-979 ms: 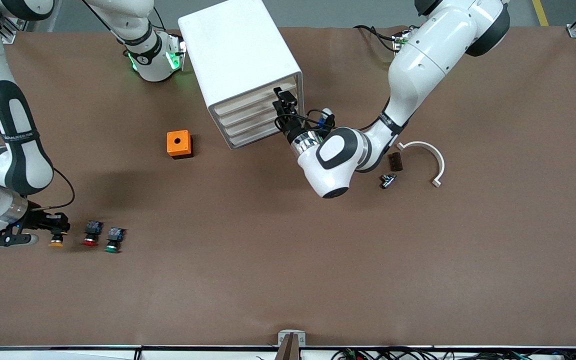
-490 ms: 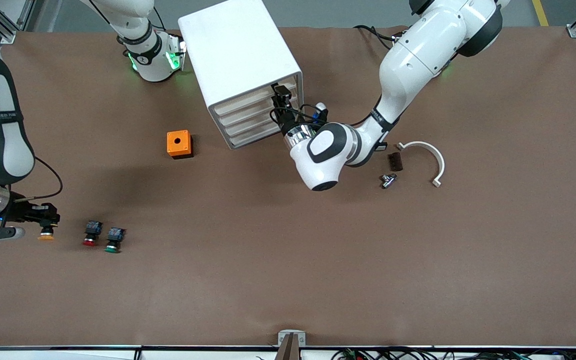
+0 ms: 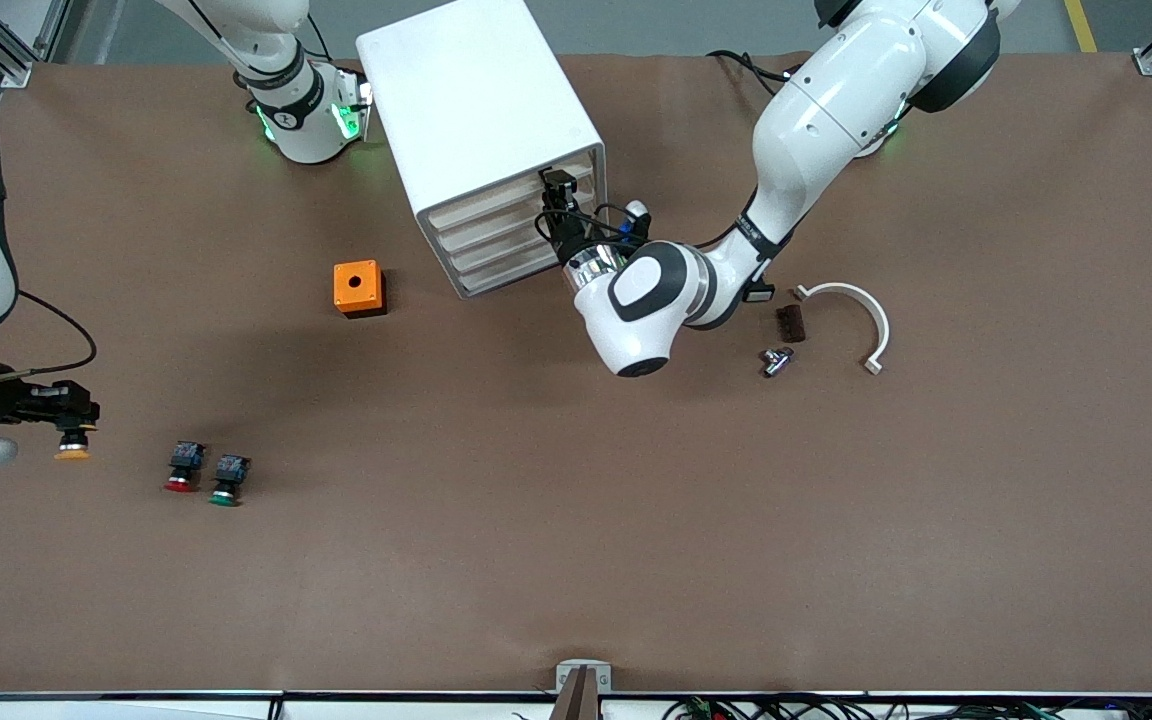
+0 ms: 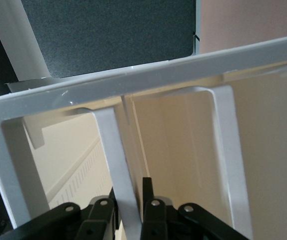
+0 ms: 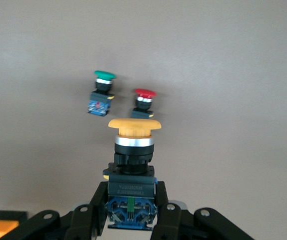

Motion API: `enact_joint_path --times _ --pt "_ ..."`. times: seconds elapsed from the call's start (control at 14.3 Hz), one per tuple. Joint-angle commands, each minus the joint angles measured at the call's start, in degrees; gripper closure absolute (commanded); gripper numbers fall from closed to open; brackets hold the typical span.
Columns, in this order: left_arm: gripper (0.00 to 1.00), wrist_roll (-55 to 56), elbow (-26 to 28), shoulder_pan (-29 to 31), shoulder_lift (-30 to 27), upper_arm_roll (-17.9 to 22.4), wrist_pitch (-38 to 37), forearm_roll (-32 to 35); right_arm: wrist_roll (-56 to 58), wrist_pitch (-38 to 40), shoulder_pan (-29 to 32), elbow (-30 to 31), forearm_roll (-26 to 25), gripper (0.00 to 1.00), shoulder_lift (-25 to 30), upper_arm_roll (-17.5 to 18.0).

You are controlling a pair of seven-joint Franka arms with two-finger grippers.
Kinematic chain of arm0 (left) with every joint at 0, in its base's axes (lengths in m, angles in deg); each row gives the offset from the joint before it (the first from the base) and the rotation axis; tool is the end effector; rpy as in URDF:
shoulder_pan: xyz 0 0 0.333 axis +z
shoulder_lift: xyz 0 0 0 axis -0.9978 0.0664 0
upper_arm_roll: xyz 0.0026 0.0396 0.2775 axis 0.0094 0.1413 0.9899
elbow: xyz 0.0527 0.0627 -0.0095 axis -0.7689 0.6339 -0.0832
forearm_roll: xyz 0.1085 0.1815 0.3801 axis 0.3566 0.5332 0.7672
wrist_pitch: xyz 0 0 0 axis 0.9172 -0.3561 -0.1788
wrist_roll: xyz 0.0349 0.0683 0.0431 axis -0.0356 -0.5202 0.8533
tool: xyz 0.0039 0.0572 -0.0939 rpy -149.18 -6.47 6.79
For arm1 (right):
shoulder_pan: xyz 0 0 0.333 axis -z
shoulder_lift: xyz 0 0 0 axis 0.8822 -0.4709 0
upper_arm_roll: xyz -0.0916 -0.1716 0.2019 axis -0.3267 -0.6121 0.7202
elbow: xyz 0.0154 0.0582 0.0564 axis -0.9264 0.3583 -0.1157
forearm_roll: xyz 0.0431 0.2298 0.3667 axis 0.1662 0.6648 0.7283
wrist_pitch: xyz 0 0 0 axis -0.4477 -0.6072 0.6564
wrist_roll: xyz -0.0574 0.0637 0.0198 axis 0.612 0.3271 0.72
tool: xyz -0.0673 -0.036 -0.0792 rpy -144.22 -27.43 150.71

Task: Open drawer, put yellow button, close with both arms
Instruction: 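Pull the drawer open with the left gripper while the right gripper lifts the button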

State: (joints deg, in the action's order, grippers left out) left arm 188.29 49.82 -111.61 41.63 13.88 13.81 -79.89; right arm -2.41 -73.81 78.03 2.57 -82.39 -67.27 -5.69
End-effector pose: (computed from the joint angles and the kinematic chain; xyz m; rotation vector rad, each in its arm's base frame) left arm 0.4032 -0.5345 0.1849 -1.1956 -1.5091 1.5493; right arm 0.6729 -0.1491 0.3542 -3.0665 -0.2033 0.1367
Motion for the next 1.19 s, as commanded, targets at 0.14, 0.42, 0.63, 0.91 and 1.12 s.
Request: enact_joint_path --times 0.14,0.42,0.63,0.91,1.12 --pt "0.82 0.65 -0.69 1.77 0.42 0.82 -0.51 -1.67 -2.58 8.11 -1.52 -5.17 -0.39 1.00 0.22 0.13" --pt "0.83 0.56 -1.04 3.18 0.33 3.98 -0.51 -2.55 -7.51 11.98 -4.95 -5.44 -0.56 1.00 2.15 0.13" --pt "0.83 0.56 -2.09 4.41 0.33 5.04 -0.42 -2.55 -11.80 14.70 -6.62 -5.44 -0.39 1.00 3.82 0.22" --pt "0.82 0.47 -3.06 6.00 0.33 7.32 -0.07 -2.55 -20.23 17.69 -12.23 -5.36 -0.65 1.00 5.58 0.13" --pt "0.82 0.38 -3.33 7.84 0.42 7.50 0.54 -2.46 -27.34 19.54 -16.27 -5.44 -0.47 1.00 6.72 0.31"
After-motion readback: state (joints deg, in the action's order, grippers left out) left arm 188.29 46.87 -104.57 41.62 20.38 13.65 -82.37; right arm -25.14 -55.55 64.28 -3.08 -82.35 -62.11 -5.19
